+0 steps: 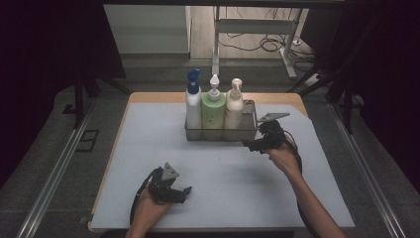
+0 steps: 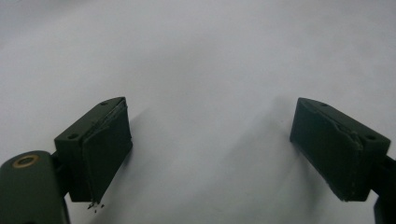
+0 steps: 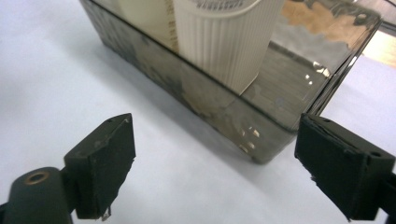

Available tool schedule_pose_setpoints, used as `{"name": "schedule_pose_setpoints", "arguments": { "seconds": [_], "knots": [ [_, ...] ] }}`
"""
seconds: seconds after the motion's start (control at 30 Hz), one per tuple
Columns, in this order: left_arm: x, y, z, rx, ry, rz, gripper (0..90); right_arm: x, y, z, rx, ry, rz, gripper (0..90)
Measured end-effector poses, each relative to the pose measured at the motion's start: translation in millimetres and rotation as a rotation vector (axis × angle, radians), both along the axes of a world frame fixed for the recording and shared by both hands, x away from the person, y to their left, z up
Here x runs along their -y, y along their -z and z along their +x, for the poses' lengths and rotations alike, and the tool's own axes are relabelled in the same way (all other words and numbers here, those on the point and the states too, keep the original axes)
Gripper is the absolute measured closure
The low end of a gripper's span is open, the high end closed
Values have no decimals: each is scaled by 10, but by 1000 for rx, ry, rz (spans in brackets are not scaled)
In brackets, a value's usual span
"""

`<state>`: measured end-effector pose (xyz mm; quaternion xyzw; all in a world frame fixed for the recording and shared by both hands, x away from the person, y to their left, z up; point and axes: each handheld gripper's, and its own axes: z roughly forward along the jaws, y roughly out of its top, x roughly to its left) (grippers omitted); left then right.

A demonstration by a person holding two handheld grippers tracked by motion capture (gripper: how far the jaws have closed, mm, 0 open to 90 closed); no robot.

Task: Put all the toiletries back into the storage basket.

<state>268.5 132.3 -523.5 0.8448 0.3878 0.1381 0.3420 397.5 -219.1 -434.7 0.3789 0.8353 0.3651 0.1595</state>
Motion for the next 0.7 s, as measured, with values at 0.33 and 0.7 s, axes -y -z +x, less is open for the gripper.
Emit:
{"name": "schedule_pose_setpoints", "arguments": {
  "seconds": [0.33,0.7],
  "knots": [
    [0,0,0,1,0,0,122,112,-1,-182,27,-19,-3,20],
    [0,1,0,1,0,0,122,277,12,-413,25,-34,-17,0]
  ]
}}
